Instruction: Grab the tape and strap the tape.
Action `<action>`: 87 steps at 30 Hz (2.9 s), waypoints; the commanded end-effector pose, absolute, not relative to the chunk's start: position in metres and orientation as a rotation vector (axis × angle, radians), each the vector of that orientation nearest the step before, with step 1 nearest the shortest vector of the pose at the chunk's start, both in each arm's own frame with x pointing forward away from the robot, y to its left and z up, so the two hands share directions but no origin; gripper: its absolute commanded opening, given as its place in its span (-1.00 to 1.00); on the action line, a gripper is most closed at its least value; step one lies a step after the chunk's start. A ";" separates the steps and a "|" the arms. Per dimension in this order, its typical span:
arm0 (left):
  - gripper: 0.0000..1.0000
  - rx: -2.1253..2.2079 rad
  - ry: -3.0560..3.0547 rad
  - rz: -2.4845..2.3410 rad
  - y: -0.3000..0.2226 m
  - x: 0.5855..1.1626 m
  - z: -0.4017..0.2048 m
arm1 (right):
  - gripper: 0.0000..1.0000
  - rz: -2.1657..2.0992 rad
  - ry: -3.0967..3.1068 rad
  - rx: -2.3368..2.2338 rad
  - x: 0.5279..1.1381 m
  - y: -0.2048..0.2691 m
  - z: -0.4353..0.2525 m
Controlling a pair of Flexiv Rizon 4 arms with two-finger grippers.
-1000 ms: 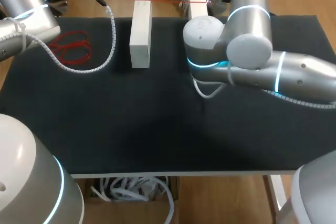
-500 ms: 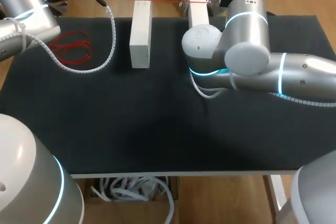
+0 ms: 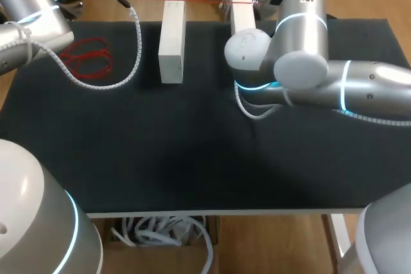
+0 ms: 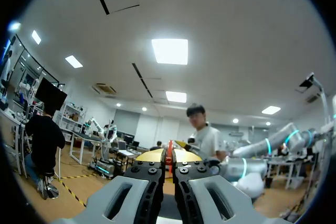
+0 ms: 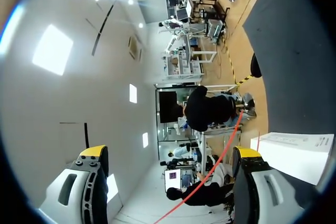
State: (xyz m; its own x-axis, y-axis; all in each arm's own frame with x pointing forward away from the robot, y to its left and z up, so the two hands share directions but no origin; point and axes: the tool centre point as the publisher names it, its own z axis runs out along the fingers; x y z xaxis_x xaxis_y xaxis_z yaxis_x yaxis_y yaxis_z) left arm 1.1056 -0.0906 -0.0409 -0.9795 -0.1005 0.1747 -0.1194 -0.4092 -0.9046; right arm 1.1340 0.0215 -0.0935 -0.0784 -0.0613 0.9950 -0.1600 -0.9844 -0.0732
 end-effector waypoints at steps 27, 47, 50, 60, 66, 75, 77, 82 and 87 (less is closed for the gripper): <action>-1.00 0.316 -1.701 2.609 -0.091 1.106 -0.041 | -0.46 2.230 -0.226 2.086 1.131 0.027 -0.096; -1.00 0.316 -1.701 2.609 -0.091 1.106 -0.041 | -0.87 2.217 -0.214 2.099 1.130 0.028 -0.100; -1.00 0.316 -1.701 2.609 -0.091 1.106 -0.041 | -0.79 2.211 -0.210 2.104 1.129 0.029 -0.101; -1.00 0.316 -1.701 2.609 -0.091 1.106 -0.041 | -0.98 2.187 -0.197 2.114 1.127 0.029 -0.105; -1.00 0.316 -1.701 2.609 -0.091 1.106 -0.041 | -1.00 2.191 -0.186 2.102 1.126 0.030 -0.104; -1.00 0.316 -1.701 2.609 -0.091 1.106 -0.041 | -1.00 2.200 -0.185 2.098 1.125 0.032 -0.103; -1.00 0.316 -1.701 2.609 -0.091 1.106 -0.041 | -1.00 2.200 -0.183 2.096 1.124 0.032 -0.103; -1.00 0.316 -1.701 2.609 -0.091 1.106 -0.041 | -1.00 2.201 -0.177 2.093 1.122 0.033 -0.102; -1.00 0.209 -1.908 2.546 -0.091 1.104 -0.036 | -1.00 2.198 -0.168 2.090 1.120 0.032 -0.104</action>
